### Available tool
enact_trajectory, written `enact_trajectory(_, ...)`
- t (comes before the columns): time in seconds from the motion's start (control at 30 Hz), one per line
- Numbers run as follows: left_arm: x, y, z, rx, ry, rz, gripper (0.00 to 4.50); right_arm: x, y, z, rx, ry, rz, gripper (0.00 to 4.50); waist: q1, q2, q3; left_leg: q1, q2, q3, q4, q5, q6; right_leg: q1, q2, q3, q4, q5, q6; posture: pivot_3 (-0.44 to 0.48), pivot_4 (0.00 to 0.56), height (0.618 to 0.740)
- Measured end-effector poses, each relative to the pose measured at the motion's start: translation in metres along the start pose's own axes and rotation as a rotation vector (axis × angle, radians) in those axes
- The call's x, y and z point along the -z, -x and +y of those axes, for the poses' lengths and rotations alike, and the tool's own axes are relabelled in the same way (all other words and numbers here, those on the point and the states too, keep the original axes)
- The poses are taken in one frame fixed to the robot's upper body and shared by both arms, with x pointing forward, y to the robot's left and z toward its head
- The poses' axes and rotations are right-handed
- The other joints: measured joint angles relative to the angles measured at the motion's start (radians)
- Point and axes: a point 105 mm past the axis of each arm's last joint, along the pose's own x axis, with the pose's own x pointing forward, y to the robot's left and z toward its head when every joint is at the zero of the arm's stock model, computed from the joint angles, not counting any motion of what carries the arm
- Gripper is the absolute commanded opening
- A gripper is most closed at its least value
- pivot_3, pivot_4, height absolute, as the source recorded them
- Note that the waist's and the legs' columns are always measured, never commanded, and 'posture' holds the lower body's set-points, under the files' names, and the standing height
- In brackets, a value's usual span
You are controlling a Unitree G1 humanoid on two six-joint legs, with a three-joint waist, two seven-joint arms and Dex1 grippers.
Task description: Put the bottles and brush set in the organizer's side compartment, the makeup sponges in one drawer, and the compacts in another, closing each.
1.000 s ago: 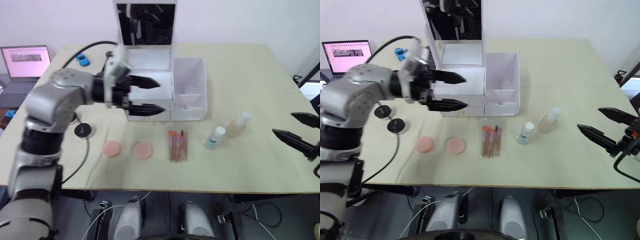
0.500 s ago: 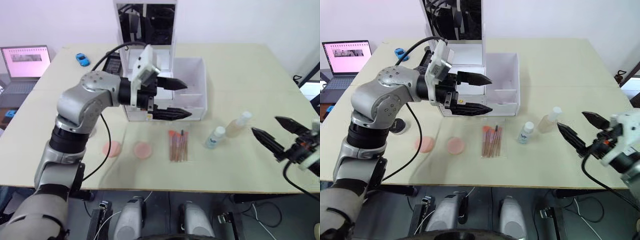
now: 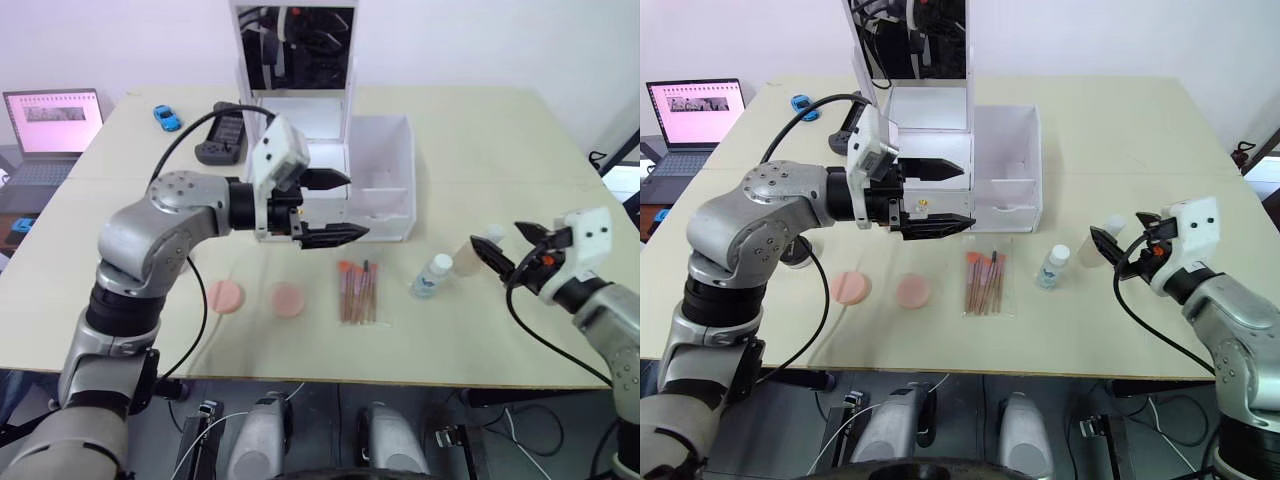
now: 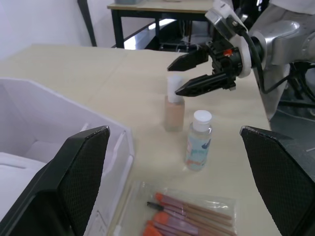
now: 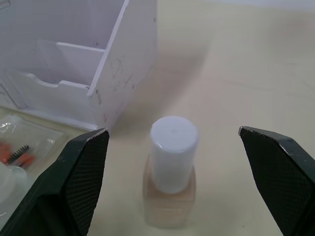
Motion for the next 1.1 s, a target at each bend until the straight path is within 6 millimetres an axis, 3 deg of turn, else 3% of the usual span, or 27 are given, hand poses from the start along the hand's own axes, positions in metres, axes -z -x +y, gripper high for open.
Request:
enact_trajectory(0.1,0.001,0.001,-0.001,-0.008,-0.009,0.009,4.5,0.004,-0.006,0.0,0.005,0.006,0.019,3.59,-0.001,0.0,0.0,0.0,0.0,0.0,0.0,0.0,0.0,0.0,0.0,0.0,0.0,0.0,0.0,0.0,0.15,0.74)
enact_trajectory(0.27,0.003,0.004,0.001,-0.03,-0.011,0.025,4.5,0.002,-0.011,0.002,0.005,-0.005,0.003,0.92,0.0,0.0,0.0,0.0,0.0,0.0,0.0,0.0,0.0,0.0,0.0,0.0,0.0,0.0,0.0,0.0,0.15,0.74)
enact_trajectory(0.3,0.004,0.004,0.001,-0.031,-0.01,0.026,4.5,0.002,-0.012,0.002,0.005,-0.004,0.002,0.74,0.0,0.0,0.0,0.0,0.0,0.0,0.0,0.0,0.0,0.0,0.0,0.0,0.0,0.0,0.0,0.0,0.15,0.74)
enact_trajectory(0.6,0.006,0.005,0.0,-0.028,-0.012,0.041,4.5,0.001,-0.011,-0.002,0.025,0.022,0.009,0.75,0.0,0.0,0.0,0.0,0.0,0.0,0.0,0.0,0.0,-0.001,0.0,0.0,0.0,0.0,0.0,0.0,0.15,0.74)
enact_trajectory(0.83,0.007,0.006,0.001,-0.023,-0.008,0.043,4.5,-0.01,-0.01,-0.005,0.026,0.011,-0.036,0.75,0.0,0.0,0.0,0.0,0.0,0.0,-0.001,0.0,0.0,-0.001,0.0,0.0,0.0,0.0,0.0,0.0,0.15,0.74)
enact_trajectory(1.07,0.008,0.006,0.0,-0.013,0.0,0.044,4.5,0.006,-0.008,-0.008,0.041,-0.034,-0.019,4.26,0.0,0.0,0.0,0.0,0.0,0.0,0.0,0.0,0.0,-0.001,0.0,0.0,0.0,0.0,0.0,0.0,0.15,0.74)
enact_trajectory(1.1,0.008,0.006,0.0,-0.012,0.0,0.044,4.5,0.007,-0.008,-0.009,0.045,-0.033,-0.019,4.48,-0.001,0.0,0.0,0.0,0.0,0.0,-0.001,0.0,0.0,-0.001,0.0,0.0,0.0,0.0,0.0,0.0,0.15,0.74)
